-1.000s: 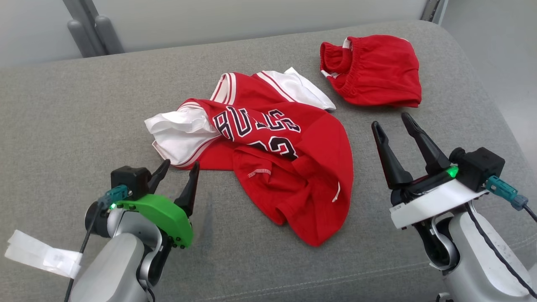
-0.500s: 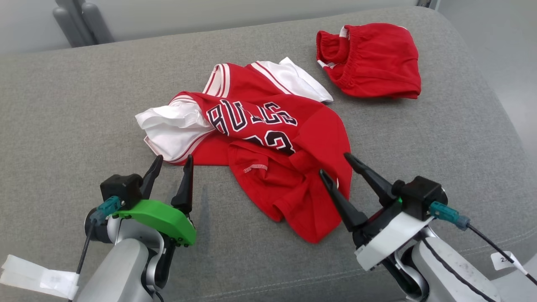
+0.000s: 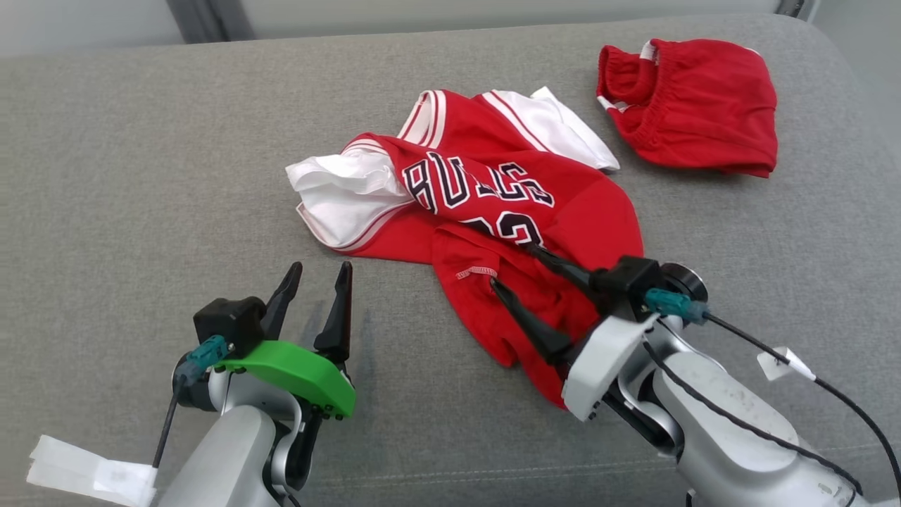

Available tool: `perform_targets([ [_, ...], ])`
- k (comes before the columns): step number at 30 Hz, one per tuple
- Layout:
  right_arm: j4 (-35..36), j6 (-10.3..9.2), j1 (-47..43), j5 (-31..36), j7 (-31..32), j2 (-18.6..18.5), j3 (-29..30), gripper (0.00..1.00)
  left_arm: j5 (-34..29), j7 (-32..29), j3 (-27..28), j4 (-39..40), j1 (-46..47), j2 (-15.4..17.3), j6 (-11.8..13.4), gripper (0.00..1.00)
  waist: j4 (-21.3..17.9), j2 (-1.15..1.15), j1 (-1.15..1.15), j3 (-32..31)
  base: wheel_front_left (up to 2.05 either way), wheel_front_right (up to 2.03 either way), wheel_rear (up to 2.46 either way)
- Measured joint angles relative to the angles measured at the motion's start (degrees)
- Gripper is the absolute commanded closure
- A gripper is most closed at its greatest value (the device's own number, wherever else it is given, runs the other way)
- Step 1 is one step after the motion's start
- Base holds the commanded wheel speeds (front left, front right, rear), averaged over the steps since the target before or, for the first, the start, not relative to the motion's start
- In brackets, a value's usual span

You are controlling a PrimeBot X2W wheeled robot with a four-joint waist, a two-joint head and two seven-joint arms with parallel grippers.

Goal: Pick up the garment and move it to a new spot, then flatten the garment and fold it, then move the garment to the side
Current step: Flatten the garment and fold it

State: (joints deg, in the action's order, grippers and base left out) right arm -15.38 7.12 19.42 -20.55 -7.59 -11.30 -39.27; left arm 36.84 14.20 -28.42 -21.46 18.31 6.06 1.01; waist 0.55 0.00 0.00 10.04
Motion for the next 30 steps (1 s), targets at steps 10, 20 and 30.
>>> perform_targets([
  [10,-8.4,0.00,8.0,0.0,10.4,0.5,-0.8,0.00,-0.6,0.0,0.1,0.0,-1.1,-1.3,-0.6,0.00,5.0,0.00,0.00,0.8,0.00,0.00,0.00],
  [20,-16.1,0.00,13.7,-0.1,16.9,1.3,-1.5,0.00,-1.8,0.1,1.5,0.6,-2.0,-2.1,-1.4,0.00,9.2,0.00,0.00,1.1,0.00,0.00,0.00],
  [30,-21.4,-0.09,17.0,0.4,19.3,1.4,-0.8,0.00,-2.3,0.1,3.0,1.5,-3.1,-2.8,-1.5,0.00,11.5,0.00,0.00,1.6,0.00,0.00,0.00],
])
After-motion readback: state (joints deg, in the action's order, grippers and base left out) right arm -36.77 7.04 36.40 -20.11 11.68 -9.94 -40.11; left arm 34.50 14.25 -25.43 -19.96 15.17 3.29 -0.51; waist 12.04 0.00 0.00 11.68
